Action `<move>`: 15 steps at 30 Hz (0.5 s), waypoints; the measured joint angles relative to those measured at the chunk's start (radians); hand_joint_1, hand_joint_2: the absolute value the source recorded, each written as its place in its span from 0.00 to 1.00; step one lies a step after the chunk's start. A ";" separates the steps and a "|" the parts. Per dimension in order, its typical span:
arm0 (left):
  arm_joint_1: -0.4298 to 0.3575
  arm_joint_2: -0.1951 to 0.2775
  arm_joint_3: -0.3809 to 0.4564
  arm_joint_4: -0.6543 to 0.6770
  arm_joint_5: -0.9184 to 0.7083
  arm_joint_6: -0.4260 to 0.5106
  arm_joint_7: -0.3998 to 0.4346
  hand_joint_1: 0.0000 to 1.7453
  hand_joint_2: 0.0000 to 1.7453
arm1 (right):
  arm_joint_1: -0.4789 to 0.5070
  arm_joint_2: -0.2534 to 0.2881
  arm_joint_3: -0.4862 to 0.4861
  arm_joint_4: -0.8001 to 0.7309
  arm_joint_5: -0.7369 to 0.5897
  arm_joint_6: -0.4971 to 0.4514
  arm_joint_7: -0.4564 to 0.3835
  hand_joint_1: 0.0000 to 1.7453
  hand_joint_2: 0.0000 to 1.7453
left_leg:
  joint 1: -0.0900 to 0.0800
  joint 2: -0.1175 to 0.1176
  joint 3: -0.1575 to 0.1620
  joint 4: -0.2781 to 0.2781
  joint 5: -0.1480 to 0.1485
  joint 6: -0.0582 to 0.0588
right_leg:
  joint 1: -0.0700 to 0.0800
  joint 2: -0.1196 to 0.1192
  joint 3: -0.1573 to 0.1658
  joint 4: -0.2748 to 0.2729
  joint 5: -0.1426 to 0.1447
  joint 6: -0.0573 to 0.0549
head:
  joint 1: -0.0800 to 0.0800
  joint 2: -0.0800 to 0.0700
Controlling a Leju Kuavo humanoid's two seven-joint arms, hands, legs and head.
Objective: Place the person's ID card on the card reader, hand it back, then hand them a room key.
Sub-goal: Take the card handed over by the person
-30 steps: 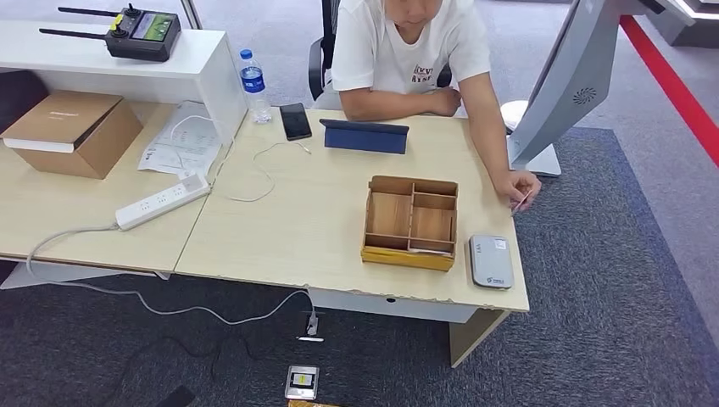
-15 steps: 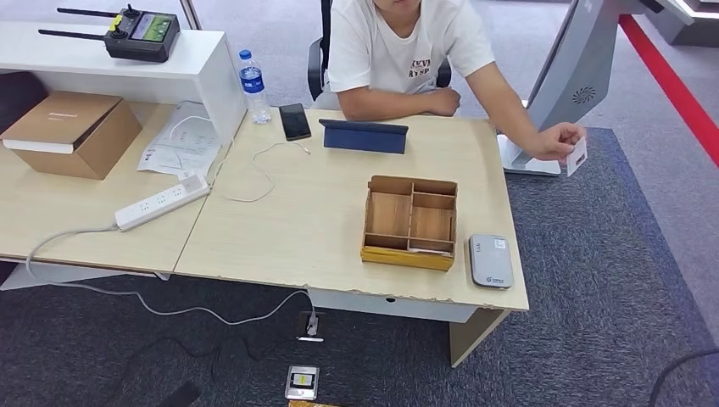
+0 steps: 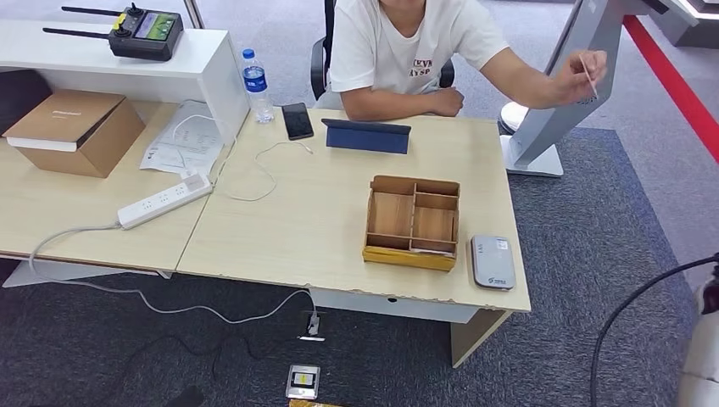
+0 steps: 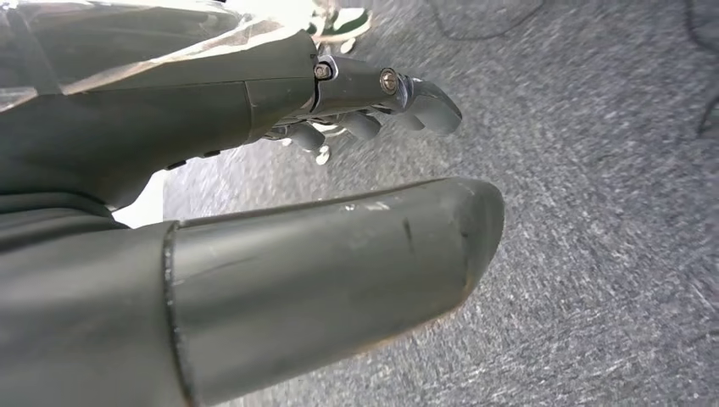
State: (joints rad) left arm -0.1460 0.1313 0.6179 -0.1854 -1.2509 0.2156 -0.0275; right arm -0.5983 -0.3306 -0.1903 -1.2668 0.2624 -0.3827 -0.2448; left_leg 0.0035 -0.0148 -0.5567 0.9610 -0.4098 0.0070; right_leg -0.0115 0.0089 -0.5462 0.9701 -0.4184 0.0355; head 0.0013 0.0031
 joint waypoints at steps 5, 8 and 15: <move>0.003 0.002 -0.017 0.000 -0.015 0.000 -0.020 0.00 0.00 | -0.096 -0.003 0.127 0.067 0.265 0.067 0.003 0.00 1.00 | 0.000 -0.002 -0.002 0.000 0.000 0.000 | 0.000 -0.001 -0.001 0.000 0.000 0.000 | 0.000 0.000; 0.005 0.004 -0.028 0.000 -0.021 -0.003 -0.028 0.00 0.00 | -0.174 -0.001 0.205 0.151 0.430 0.063 0.004 0.00 1.00 | 0.000 -0.003 -0.002 0.000 0.001 0.000 | 0.000 -0.002 -0.001 0.000 0.000 0.000 | 0.000 0.000; 0.005 0.007 -0.040 0.000 -0.023 -0.012 -0.018 0.00 0.00 | -0.340 0.029 0.374 0.405 0.643 -0.002 0.005 0.00 1.00 | 0.001 -0.003 -0.003 0.000 0.001 -0.001 | 0.001 -0.003 -0.002 0.000 0.000 0.000 | 0.000 0.000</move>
State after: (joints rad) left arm -0.1414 0.1388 0.5783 -0.1853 -1.2737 0.2038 -0.0453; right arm -0.9382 -0.3015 0.1838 -0.8617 0.9050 -0.3848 -0.2396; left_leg 0.0043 -0.0181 -0.5602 0.9612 -0.4089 0.0064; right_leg -0.0106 0.0060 -0.5484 0.9704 -0.4183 0.0353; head 0.0012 0.0032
